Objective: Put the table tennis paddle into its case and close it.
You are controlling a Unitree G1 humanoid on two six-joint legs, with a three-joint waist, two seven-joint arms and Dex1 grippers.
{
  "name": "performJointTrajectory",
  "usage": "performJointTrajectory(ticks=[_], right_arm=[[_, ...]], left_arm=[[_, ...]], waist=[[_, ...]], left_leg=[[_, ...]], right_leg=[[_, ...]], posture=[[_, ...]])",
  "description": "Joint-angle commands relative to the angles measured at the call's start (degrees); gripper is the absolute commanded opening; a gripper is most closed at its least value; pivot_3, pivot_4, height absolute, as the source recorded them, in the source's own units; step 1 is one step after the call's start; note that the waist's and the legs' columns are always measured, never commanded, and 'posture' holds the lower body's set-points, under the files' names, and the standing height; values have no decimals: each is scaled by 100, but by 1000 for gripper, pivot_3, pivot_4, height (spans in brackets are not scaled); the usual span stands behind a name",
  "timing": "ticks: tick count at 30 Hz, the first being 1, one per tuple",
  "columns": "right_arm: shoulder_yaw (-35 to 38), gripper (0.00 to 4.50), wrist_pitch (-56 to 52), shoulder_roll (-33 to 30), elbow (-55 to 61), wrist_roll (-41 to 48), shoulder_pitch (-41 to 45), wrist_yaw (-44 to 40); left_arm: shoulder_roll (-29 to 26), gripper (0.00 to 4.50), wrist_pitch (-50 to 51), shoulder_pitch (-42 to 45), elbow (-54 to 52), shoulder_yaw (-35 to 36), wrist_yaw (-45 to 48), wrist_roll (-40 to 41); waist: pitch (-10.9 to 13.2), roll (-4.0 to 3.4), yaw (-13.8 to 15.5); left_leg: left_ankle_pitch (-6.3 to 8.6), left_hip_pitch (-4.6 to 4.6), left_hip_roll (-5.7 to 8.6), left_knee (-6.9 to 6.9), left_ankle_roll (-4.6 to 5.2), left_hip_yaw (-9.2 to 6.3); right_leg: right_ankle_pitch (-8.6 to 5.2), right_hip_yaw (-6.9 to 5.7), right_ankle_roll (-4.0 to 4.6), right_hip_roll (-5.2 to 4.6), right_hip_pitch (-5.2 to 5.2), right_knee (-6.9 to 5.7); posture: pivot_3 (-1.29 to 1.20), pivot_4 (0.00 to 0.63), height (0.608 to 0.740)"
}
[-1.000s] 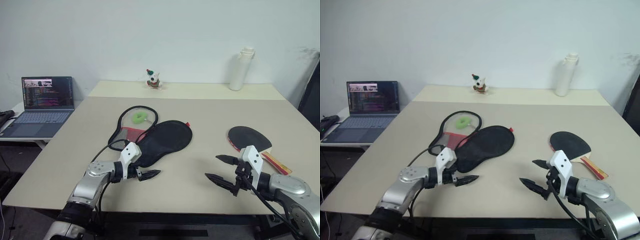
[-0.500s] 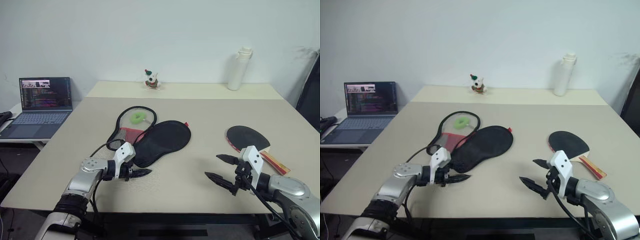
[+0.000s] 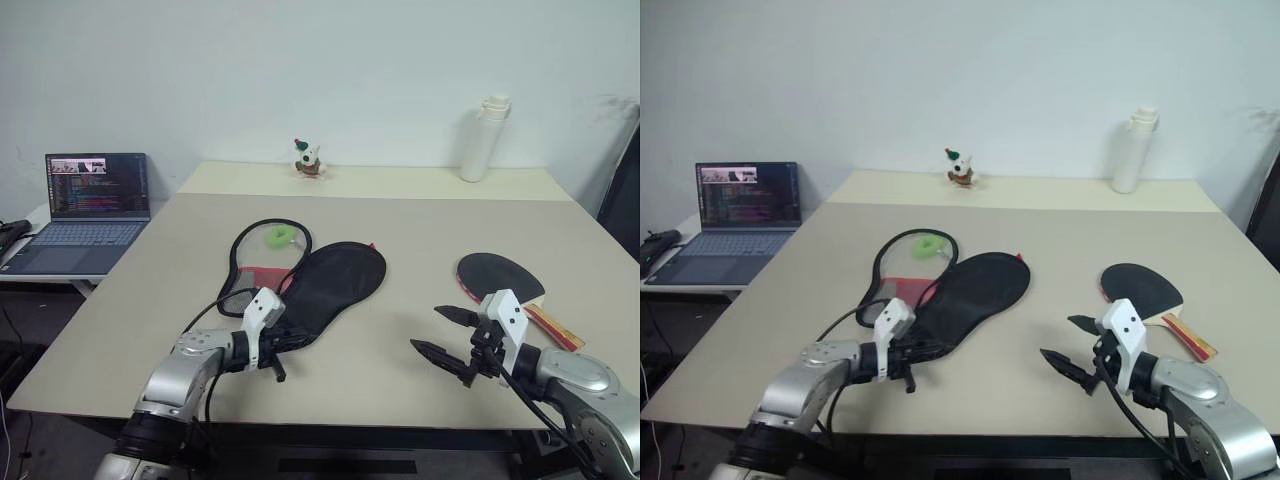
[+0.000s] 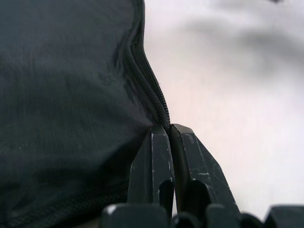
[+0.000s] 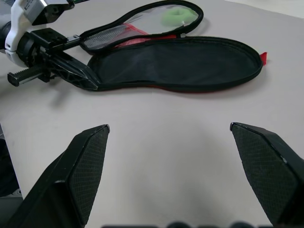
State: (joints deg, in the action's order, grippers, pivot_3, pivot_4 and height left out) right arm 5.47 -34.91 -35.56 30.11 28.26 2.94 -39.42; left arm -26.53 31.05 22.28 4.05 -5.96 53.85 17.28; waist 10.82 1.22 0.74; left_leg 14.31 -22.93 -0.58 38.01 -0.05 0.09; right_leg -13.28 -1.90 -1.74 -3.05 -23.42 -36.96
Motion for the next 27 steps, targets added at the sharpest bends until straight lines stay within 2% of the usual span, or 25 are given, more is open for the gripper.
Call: performJointTrajectory(ticks=[1,6,12,15,21,25,27], right_arm=[[148,4500,135,2,92,47,11,37],[203,4500,135,-24,131,55,-55,69],[240,4500,115,-38,225,60,-143,148],[263,4500,92,-50,250,75,-164,171],[190,4500,-37,-63,144,120,6,190],[167,4500,-313,119,-85,293,414,339],[127,4500,-536,242,-232,353,664,508]], left_arm=[[512,30,-12,401,62,-400,-389,-214],[1223,30,-409,1070,1104,-571,-936,-610],[1823,30,-885,1653,2087,-721,-1025,-863],[1934,734,-1055,1770,2262,-749,-822,-881],[1641,2884,-997,1495,1819,-734,-459,-825],[1247,4329,-827,1074,1066,-479,-311,-581],[979,4427,-715,834,644,-308,-159,-377]], waist=[[-1,2,25],[-1,2,54],[-1,2,57],[-1,2,61],[-1,2,50],[-2,1,-27],[-2,0,-60]], left_leg=[[0,-1,0,2,0,1],[0,0,2,2,1,1],[0,0,4,2,1,2],[0,-1,5,6,1,1],[0,0,3,3,1,-1],[0,3,-1,3,1,0],[0,6,-6,2,1,-1]], right_leg=[[0,0,-1,0,1,1],[0,0,-2,3,2,-2],[0,0,-2,3,2,0],[1,-2,-3,2,5,0],[0,-3,-3,3,5,2],[0,0,-2,3,5,-1],[0,1,-1,4,5,-4]], posture=[[0,150,740],[0,150,740],[0,150,740],[0,150,740],[0,150,740],[0,150,740],[0,150,740]])
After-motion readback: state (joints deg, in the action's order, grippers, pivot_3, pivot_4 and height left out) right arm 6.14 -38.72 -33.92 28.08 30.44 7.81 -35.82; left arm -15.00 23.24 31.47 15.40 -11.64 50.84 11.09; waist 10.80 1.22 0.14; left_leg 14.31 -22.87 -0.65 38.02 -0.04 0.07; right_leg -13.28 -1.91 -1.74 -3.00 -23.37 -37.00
